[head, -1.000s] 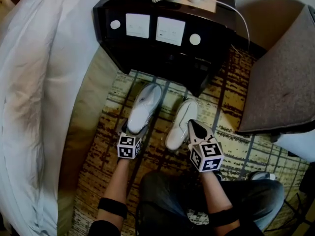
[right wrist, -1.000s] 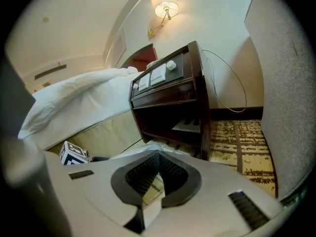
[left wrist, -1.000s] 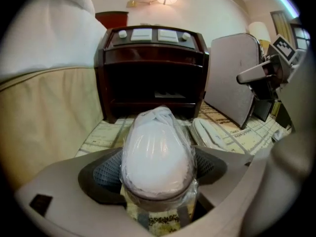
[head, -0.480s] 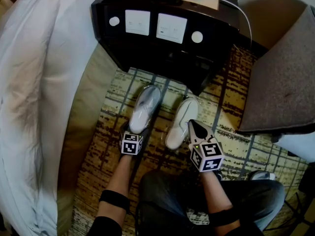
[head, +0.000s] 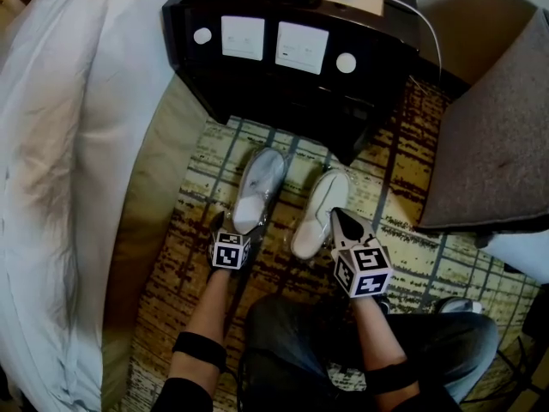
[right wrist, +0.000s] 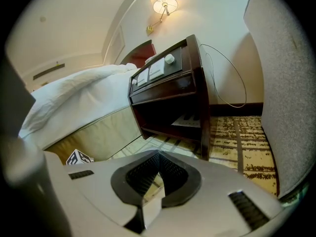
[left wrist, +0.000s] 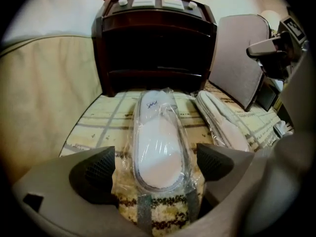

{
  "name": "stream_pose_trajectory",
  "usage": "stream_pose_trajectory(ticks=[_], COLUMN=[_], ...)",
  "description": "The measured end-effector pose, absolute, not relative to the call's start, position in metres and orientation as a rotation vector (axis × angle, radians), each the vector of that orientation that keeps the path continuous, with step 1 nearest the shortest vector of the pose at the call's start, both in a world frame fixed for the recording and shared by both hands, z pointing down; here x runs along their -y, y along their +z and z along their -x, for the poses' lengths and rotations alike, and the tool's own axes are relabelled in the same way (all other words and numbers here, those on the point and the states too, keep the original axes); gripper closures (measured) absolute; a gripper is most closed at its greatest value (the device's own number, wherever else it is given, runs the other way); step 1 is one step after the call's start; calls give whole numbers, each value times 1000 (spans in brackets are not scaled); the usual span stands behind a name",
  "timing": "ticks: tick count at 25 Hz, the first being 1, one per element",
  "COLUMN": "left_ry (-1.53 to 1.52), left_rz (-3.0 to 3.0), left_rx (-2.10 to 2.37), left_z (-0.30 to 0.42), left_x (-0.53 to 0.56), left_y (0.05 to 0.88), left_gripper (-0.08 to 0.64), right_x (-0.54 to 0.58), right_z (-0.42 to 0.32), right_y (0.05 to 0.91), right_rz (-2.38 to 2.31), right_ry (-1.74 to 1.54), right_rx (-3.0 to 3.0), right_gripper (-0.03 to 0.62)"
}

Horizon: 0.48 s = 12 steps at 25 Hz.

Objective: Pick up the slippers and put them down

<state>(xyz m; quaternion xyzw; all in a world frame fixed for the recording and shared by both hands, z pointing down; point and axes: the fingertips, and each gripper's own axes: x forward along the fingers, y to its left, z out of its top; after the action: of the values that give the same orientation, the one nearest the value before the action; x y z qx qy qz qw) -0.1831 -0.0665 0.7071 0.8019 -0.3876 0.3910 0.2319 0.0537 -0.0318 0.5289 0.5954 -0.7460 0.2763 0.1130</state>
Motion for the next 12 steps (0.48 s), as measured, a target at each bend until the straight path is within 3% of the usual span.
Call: stream_pose_trajectory(ticks=[5,9,12], left_ry=[1040,994,932], left_rz=[-2268,-2339,-2371], left_rx=[1100,1140,1231], left_z=[178,171,174], left_x=[74,74,77], left_y=[677,642,613], left_gripper=[67,216,375], right_x=[32,33,33], right_z=[-52,-51,-49], right_y=[524,517,508], right_rz=[-1744,-1738,-1731], right_ry=[807,795,781], right_rx=[2203,2217,2229], right_gripper=[592,592,592])
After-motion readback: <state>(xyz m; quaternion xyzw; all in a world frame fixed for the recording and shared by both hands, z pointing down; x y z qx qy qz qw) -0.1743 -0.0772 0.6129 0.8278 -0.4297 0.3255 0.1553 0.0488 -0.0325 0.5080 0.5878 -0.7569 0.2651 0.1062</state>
